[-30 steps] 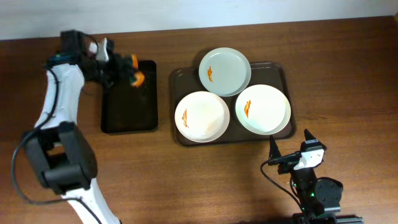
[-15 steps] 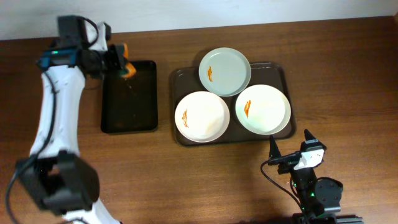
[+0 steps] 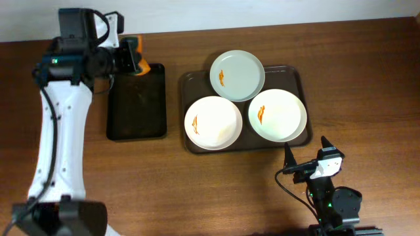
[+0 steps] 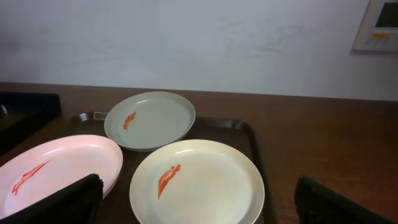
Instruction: Clean dirty plates on tray and stack at the side
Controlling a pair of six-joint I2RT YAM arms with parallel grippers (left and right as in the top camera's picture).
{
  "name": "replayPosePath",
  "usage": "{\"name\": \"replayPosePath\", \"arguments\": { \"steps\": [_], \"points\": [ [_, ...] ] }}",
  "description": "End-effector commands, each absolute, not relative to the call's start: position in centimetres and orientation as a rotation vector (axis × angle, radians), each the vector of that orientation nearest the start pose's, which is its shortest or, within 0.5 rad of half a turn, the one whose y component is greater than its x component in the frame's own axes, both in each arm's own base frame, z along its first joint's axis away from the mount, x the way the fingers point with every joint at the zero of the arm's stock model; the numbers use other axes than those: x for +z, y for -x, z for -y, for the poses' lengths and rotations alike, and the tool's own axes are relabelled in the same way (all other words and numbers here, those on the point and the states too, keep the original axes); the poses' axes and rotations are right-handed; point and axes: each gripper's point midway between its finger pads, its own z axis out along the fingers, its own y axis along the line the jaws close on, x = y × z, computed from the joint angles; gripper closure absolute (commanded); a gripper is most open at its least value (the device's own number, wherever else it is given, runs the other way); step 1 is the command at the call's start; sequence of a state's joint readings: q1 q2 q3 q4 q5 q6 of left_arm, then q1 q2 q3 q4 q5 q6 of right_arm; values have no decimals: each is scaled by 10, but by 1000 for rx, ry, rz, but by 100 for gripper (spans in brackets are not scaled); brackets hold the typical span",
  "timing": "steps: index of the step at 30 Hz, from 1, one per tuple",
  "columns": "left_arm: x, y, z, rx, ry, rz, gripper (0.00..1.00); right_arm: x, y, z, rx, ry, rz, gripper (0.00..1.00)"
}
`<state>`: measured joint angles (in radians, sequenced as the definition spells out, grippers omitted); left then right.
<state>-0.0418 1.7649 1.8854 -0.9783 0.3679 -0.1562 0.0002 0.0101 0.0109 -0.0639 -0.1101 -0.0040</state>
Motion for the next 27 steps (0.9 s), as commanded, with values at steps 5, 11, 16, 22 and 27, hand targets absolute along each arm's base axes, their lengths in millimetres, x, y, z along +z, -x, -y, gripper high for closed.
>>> {"name": "replayPosePath", "arguments": {
  "steps": [5, 11, 16, 22, 27],
  "points": [
    [123, -395, 210, -774, -259, -2877, 100, 159, -245, -22, 100, 100, -1635, 2],
    [55, -370, 297, -655, -463, -2933, 100, 159, -245, -22, 100, 100, -1635, 2],
    [39, -384, 271, -266, -219, -2932, 100, 159, -245, -22, 100, 100, -1635, 2],
    [34, -382, 274, -262, -75, -2936, 95, 159, -245, -22, 100, 100, -1635, 2],
    [42, -387, 276, -273, -113, -2910, 33, 159, -245, -22, 100, 100, -1635, 2]
  ]
}}
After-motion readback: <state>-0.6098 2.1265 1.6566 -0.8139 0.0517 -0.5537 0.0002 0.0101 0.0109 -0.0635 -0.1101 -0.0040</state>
